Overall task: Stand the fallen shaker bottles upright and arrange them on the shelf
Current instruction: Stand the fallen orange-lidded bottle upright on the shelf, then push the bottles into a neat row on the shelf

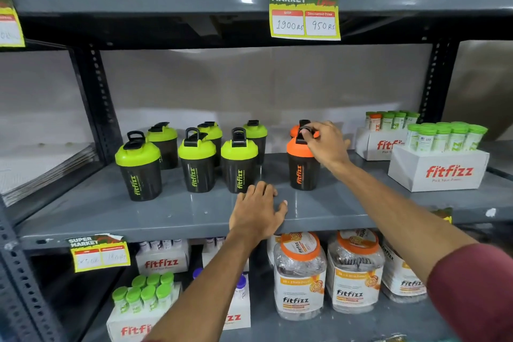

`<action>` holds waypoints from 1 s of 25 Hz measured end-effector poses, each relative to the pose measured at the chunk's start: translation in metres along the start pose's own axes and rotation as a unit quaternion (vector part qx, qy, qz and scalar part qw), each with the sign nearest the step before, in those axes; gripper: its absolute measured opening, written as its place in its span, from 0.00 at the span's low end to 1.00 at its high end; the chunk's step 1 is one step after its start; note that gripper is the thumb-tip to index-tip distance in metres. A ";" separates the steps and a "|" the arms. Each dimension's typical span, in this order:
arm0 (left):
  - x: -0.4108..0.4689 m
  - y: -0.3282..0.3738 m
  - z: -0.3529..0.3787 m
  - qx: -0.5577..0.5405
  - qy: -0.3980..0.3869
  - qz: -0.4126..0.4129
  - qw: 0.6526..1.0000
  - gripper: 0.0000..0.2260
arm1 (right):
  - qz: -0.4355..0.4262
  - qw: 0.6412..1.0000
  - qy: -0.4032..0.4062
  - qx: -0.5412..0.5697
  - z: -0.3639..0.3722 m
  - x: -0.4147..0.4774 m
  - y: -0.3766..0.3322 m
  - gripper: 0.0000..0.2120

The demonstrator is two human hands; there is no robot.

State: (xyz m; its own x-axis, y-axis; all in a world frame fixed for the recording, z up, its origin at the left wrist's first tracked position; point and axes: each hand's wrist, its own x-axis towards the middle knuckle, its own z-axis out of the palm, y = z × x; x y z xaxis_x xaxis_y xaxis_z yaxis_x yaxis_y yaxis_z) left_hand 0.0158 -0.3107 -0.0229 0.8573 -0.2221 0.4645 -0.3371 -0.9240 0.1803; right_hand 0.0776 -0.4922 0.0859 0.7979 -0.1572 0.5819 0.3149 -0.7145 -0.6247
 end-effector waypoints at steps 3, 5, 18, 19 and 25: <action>0.001 -0.001 0.001 0.000 0.008 0.000 1.000 0.19 | 0.005 1.000 0.011 0.021 0.000 -0.001 0.002 0.13; 0.001 -0.001 0.000 -0.001 0.010 0.001 1.000 0.19 | 0.013 0.999 0.014 0.032 0.001 -0.002 0.002 0.14; 0.023 -0.016 -0.024 -0.268 0.246 -0.350 0.863 0.42 | 0.171 0.963 0.019 0.207 0.024 -0.063 0.039 0.55; 0.029 -0.018 -0.024 -0.246 0.226 -0.349 0.875 0.44 | 0.177 0.963 0.017 0.201 0.027 -0.064 0.042 0.56; 0.043 -0.025 -0.015 -0.179 0.166 -0.369 0.897 0.44 | 0.209 0.973 0.011 0.098 0.040 -0.052 0.049 0.54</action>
State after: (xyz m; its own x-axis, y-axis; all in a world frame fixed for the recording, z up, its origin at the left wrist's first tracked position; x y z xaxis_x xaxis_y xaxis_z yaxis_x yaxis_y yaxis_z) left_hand 0.0554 -0.2926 0.0055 0.7549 0.5690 0.3262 0.1203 -0.6091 0.7839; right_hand 0.0725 -0.4918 0.0040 0.8672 -0.4222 0.2642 0.0584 -0.4407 -0.8957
